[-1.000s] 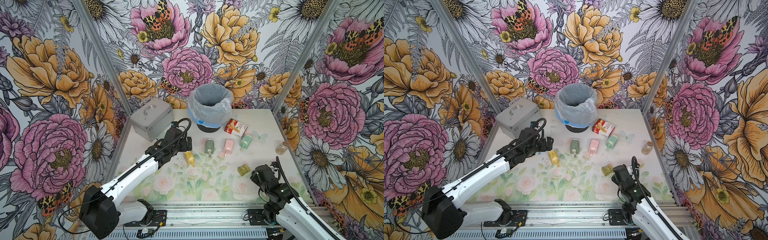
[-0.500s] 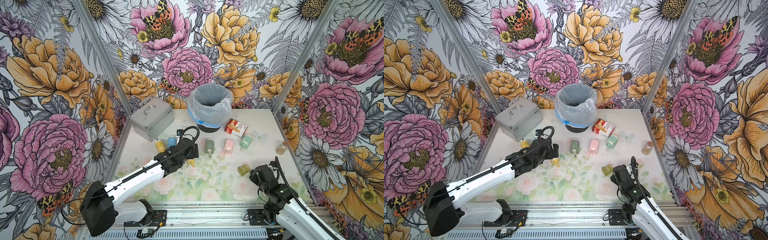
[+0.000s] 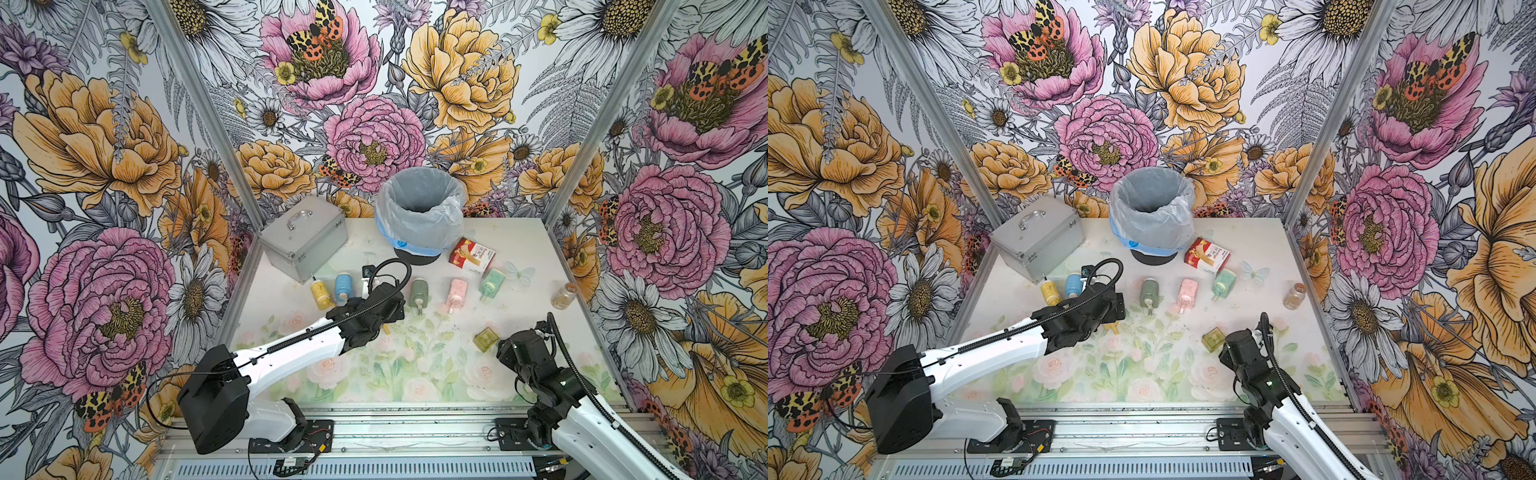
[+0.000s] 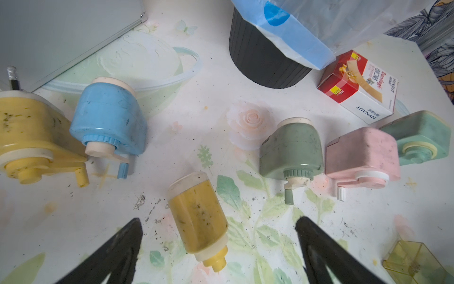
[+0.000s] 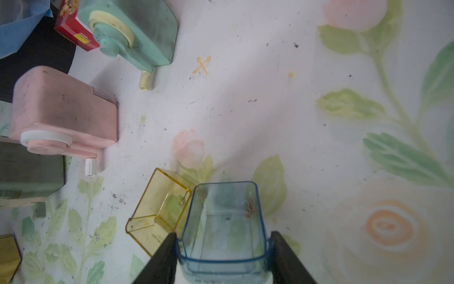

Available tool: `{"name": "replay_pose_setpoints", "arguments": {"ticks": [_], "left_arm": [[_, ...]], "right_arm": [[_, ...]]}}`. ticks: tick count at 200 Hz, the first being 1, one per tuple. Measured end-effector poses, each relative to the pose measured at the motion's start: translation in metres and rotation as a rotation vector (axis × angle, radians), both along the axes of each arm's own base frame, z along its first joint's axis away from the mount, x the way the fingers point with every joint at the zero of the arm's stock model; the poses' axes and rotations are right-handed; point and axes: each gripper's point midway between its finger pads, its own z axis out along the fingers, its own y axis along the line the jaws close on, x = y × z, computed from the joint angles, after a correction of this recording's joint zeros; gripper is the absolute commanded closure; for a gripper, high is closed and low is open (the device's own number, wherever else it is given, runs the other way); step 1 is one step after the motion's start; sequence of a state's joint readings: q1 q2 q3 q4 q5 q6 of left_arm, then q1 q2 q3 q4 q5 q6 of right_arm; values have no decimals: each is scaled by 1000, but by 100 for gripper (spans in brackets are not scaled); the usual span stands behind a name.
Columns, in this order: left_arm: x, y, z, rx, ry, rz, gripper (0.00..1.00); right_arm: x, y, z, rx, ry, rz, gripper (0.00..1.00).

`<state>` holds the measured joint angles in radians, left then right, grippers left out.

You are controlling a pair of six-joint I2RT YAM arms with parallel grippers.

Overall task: Take out the pencil sharpener tray and clean the shavings
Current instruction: Place the container at the center of the board, then pick up the pencil sharpener from the center of the board.

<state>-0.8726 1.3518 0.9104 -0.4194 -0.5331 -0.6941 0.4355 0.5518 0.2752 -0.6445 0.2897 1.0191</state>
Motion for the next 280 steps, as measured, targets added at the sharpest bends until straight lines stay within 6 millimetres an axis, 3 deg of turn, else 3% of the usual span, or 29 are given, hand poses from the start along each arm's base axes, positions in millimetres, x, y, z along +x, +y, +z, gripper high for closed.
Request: {"name": "replay_pose_setpoints", "arguments": {"ticks": [41, 92, 152, 195, 280], "left_arm": [[0, -2, -1, -9, 0, 7, 1], [-3, 0, -8, -10, 7, 16, 1], [-8, -6, -10, -14, 1, 16, 1], [-9, -8, -25, 12, 16, 39, 1], [-8, -5, -59, 56, 10, 189, 1]], "right_arm": [[0, 3, 0, 7, 3, 19, 35], [-7, 7, -11, 13, 48, 48, 32], [-6, 11, -7, 44, 16, 61, 30], [-5, 16, 2, 86, -40, 77, 30], [-6, 17, -1, 63, -9, 104, 30]]}}
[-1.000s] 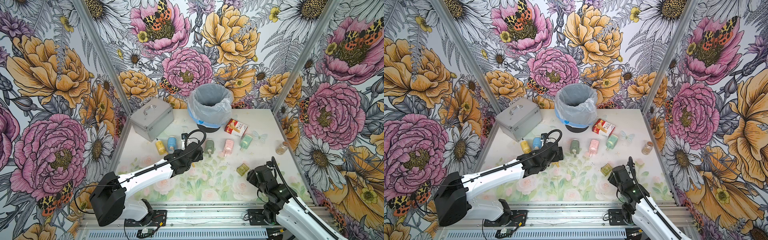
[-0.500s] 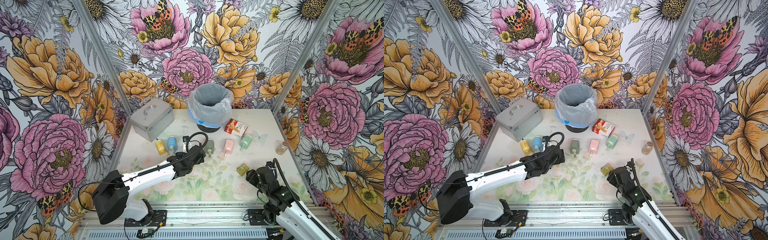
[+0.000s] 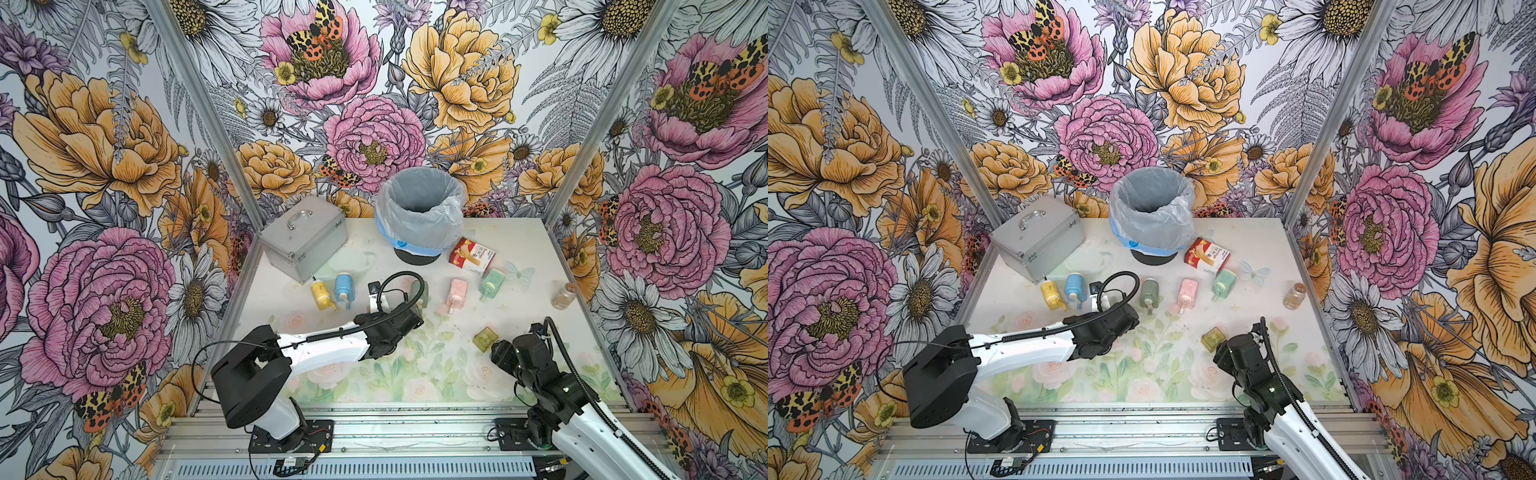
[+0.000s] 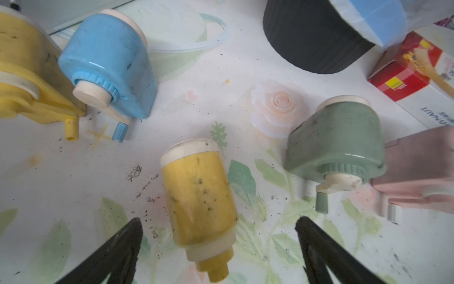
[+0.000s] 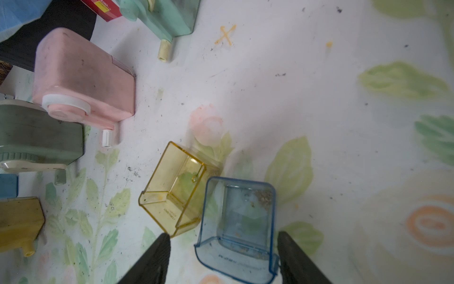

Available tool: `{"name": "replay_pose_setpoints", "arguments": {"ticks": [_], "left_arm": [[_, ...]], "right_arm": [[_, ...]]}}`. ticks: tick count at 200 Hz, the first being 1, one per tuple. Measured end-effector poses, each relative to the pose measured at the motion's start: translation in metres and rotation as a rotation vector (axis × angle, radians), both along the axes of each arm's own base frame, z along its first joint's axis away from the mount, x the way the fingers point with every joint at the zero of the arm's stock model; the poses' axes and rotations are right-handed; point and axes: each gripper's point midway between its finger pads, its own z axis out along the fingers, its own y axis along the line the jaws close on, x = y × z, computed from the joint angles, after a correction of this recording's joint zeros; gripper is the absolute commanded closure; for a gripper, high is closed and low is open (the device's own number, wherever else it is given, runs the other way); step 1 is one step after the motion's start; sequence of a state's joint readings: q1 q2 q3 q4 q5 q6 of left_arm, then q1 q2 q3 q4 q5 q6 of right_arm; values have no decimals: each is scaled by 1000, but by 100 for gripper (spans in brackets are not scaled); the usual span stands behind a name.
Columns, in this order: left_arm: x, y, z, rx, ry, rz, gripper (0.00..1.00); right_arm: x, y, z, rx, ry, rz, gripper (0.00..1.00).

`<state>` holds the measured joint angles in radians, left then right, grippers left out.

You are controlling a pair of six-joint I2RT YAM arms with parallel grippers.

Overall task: Take out the pencil sharpener tray and clean the shavings
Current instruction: Pick up the pencil sharpener from the center of the board.

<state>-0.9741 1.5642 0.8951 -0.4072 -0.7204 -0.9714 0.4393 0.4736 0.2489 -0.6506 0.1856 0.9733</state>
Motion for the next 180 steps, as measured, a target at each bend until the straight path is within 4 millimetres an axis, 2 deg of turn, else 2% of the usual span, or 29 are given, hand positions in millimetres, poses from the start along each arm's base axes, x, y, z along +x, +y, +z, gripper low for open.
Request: {"name": "replay_pose_setpoints", "arguments": {"ticks": [53, 105, 180], "left_arm": [[9, -1, -15, 11, -6, 88, 1], [17, 2, -29, 22, 2, 138, 2], [24, 7, -36, 42, 0, 170, 9]], "right_arm": [[6, 3, 23, 13, -48, 10, 30], [3, 1, 26, 11, -52, 13, 30], [2, 1, 32, 9, -59, 17, 30]]}}
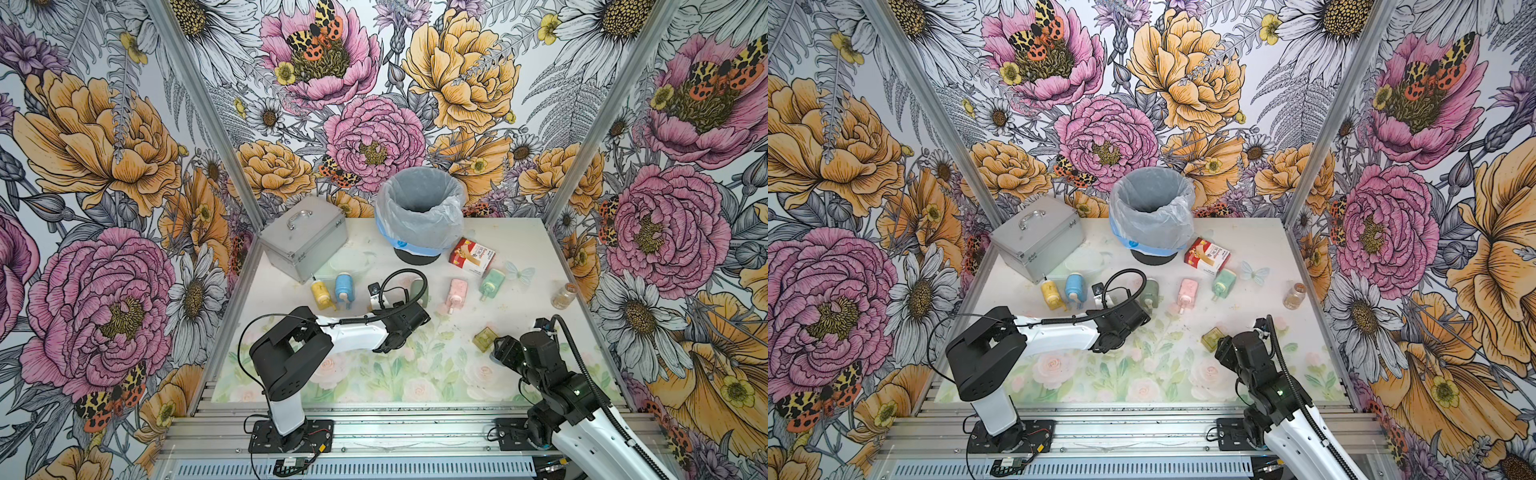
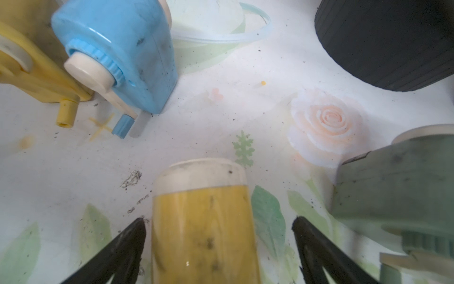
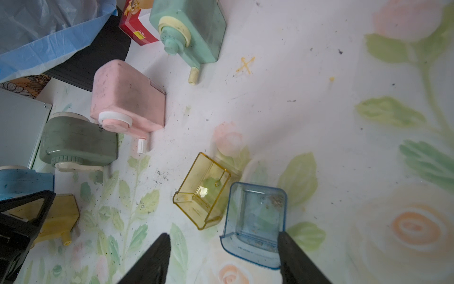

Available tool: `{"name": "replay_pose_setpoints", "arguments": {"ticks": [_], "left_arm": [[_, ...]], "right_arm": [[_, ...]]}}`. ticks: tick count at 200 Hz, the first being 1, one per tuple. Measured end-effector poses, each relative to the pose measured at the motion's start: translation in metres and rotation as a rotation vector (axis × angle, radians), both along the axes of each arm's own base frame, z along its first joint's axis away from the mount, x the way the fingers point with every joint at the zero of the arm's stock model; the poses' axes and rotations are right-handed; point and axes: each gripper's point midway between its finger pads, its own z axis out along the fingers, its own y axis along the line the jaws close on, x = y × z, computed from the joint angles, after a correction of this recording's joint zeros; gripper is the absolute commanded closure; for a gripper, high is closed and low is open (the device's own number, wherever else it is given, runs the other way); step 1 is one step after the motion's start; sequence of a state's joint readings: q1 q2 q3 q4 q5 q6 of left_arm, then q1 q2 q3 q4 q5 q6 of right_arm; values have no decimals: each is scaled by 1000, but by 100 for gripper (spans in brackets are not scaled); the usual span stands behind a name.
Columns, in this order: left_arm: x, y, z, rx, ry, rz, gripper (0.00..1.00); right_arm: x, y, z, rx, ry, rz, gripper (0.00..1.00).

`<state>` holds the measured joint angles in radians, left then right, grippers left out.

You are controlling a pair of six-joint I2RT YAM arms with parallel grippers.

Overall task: Take out the pencil sharpener tray and clean the shavings
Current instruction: Pick up the pencil sharpener from the center of the board.

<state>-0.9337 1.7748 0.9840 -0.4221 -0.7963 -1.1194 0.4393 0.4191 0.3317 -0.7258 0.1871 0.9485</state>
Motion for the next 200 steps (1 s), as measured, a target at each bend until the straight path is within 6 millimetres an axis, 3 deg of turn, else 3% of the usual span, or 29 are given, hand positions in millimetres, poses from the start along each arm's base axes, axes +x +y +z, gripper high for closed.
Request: {"name": "replay_pose_setpoints", "arguments": {"ticks": [112, 172, 200], "left_arm": [[2, 4, -9, 45, 18, -9, 32], [0, 13, -22, 71, 34, -9, 49], [-4, 17, -22, 84, 37, -28, 64]], "right_arm": [[-2, -1, 4, 1, -5, -2, 30], [-3, -2, 12, 9, -23, -1, 30], [-4, -2, 13, 10, -27, -1, 30]]}}
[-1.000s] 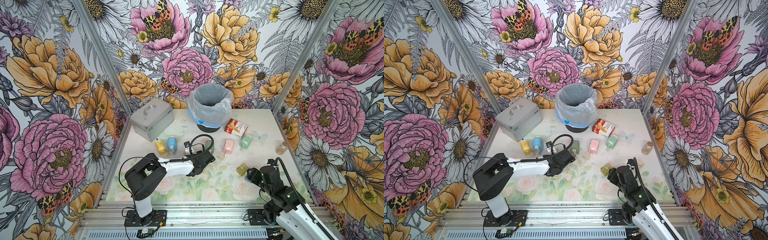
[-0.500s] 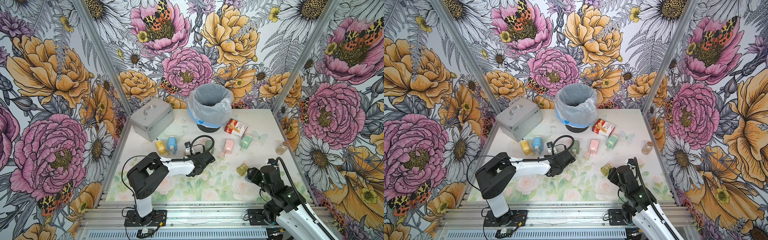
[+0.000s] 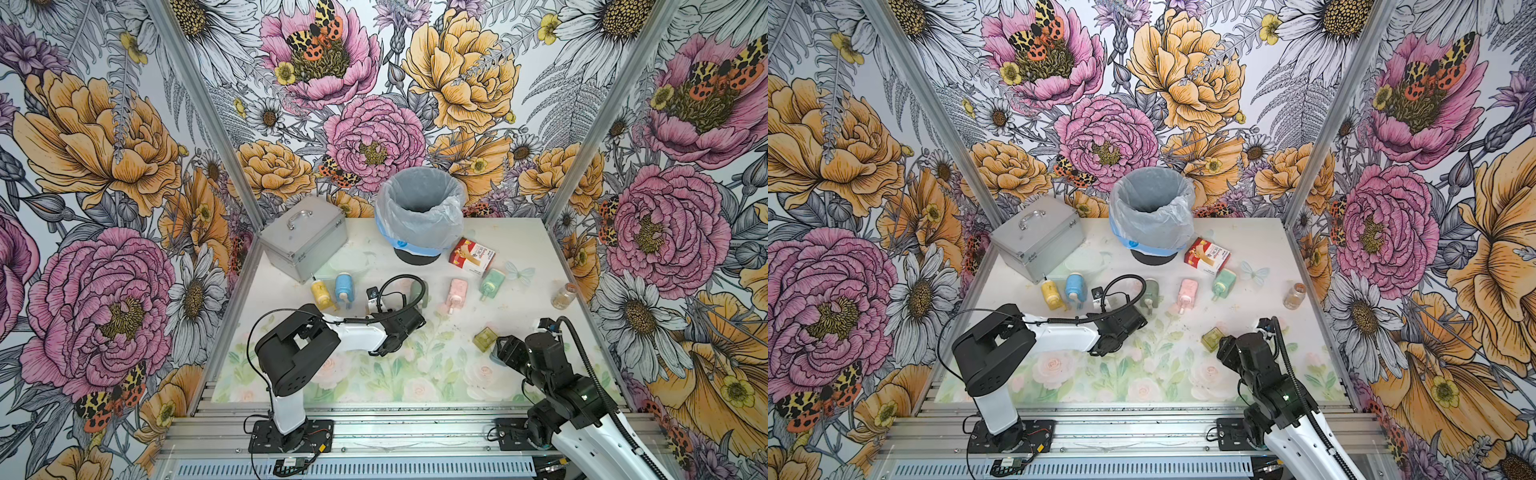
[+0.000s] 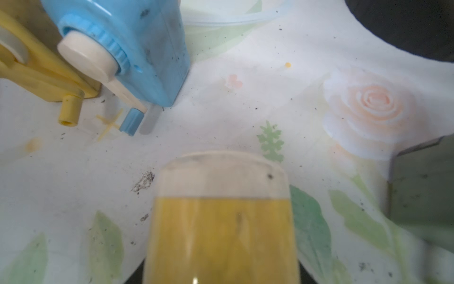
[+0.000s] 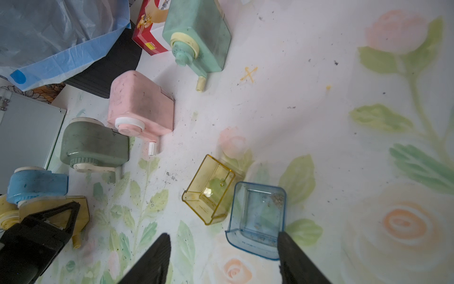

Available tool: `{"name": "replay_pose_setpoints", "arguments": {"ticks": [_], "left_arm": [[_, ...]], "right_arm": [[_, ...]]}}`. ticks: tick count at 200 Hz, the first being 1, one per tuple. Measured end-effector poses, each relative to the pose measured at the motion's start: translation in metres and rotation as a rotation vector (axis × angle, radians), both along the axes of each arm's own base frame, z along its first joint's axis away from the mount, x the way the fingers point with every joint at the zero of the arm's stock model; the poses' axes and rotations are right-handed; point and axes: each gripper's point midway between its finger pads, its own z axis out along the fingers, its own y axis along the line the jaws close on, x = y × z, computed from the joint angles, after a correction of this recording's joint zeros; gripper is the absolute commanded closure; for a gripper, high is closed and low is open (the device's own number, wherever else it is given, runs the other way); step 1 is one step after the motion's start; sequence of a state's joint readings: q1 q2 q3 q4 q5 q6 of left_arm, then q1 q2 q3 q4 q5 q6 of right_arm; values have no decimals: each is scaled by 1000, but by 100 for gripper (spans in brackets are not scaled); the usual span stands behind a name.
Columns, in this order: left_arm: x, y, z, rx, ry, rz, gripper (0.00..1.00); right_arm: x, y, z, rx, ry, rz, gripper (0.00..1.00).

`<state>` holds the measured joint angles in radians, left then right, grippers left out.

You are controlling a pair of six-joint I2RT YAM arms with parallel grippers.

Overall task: Take out the pencil sharpener tray and clean the shavings
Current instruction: Pick up the pencil sharpener from the center of the board.

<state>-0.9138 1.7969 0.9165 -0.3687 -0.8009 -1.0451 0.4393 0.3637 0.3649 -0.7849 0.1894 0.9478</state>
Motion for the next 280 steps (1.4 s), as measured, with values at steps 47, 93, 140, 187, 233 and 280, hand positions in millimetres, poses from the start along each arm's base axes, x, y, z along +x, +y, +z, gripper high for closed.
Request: {"name": "replay_pose_setpoints", "arguments": {"ticks": [47, 93, 140, 187, 233, 280], "left_arm": [[-7, 9, 11, 22, -1, -40, 76], [-9, 7, 30, 27, -1, -117, 82], [-17, -8, 56, -29, 21, -268, 80], [-34, -27, 73, -104, 63, -454, 100], [-53, -41, 82, -158, 116, -616, 100], [-81, -57, 79, -196, 229, -805, 100]], "right_arm": [[-3, -1, -2, -10, 9, 5, 30], [-3, -1, 0, -26, 9, 23, 30], [1, 4, 13, -56, -1, 81, 30], [0, 16, 19, -47, 0, 164, 30], [3, 35, 39, -3, -60, 266, 30], [7, 64, 56, 74, -124, 406, 30]]}}
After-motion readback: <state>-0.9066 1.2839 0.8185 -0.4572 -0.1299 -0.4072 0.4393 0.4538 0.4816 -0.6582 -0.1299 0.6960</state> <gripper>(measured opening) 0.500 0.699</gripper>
